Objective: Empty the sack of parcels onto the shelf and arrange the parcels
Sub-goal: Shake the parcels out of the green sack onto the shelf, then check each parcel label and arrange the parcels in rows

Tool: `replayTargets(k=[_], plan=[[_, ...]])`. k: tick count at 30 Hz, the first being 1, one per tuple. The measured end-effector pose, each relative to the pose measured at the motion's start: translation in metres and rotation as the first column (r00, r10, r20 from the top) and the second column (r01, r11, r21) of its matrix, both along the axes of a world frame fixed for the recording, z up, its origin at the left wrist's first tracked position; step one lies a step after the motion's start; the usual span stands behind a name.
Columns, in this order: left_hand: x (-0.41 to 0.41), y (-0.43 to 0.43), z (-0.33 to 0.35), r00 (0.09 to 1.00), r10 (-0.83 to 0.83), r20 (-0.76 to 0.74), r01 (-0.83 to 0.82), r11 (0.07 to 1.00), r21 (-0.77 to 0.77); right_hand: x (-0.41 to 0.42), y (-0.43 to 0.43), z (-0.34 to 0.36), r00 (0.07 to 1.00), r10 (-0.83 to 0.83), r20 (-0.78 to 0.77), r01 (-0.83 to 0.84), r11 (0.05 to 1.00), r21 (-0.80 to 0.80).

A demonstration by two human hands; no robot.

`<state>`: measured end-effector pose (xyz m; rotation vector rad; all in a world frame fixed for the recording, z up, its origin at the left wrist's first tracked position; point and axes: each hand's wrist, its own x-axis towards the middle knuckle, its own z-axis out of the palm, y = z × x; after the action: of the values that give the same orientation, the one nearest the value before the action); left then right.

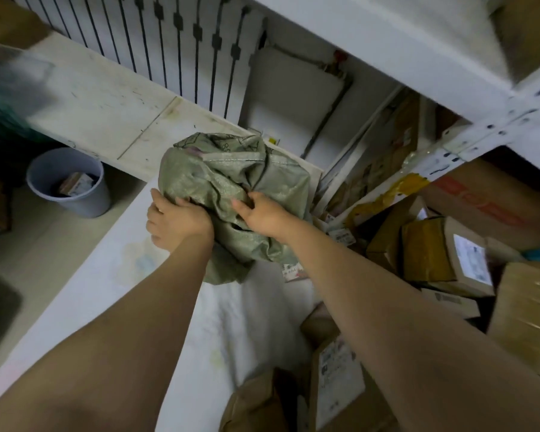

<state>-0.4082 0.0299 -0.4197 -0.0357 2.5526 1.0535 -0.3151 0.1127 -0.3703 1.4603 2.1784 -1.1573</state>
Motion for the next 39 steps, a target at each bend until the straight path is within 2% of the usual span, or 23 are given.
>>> replayTargets(k=[4,9,12,16,20,23,25,26,29,33,36,39], plan=[[0.018,-0.002,0.027,0.996,-0.041,-0.077,0.040,0.999,-0.011,0.027,-0.007,0.030,0.999,0.018,0.031,-0.020,0.998,0.062],[0.048,-0.008,0.058,0.977,-0.197,-0.077,0.191,0.978,-0.083,0.062,-0.021,0.062,0.998,0.059,-0.022,-0.057,0.995,0.081],[0.070,-0.015,0.073,0.964,-0.239,-0.119,0.228,0.969,-0.094,0.081,-0.030,0.077,0.998,0.055,-0.039,-0.050,0.993,0.109],[0.101,-0.029,0.094,0.937,-0.314,-0.151,0.295,0.945,-0.139,0.119,-0.045,0.094,0.998,0.058,0.007,-0.058,0.989,0.136],[0.142,-0.042,0.095,0.835,-0.550,0.004,0.549,0.833,-0.071,0.165,-0.054,0.098,0.995,-0.049,0.087,0.030,0.977,0.212],[0.172,-0.057,0.093,0.707,-0.627,0.326,0.628,0.769,0.117,0.202,-0.064,0.109,0.981,-0.180,0.072,0.161,0.962,0.219],[0.191,-0.073,0.102,0.581,-0.593,0.558,0.629,0.762,0.155,0.231,-0.076,0.120,0.971,-0.225,0.078,0.204,0.956,0.209],[0.195,-0.078,0.108,0.520,-0.594,0.613,0.654,0.739,0.162,0.242,-0.080,0.123,0.968,-0.243,0.066,0.226,0.953,0.202],[0.202,-0.086,0.106,0.448,-0.624,0.640,0.709,0.684,0.171,0.273,-0.098,0.132,0.952,-0.304,0.027,0.296,0.942,0.160],[0.219,-0.108,0.129,0.492,-0.599,0.632,0.711,0.695,0.105,0.285,-0.125,0.139,0.928,-0.369,0.059,0.371,0.928,-0.039],[0.234,-0.118,0.141,0.537,-0.589,0.604,0.697,0.713,0.075,0.283,-0.135,0.137,0.916,-0.402,0.021,0.402,0.914,-0.059],[0.235,-0.119,0.141,0.503,-0.619,0.603,0.711,0.694,0.119,0.289,-0.139,0.138,0.887,-0.462,0.005,0.460,0.881,-0.106]])
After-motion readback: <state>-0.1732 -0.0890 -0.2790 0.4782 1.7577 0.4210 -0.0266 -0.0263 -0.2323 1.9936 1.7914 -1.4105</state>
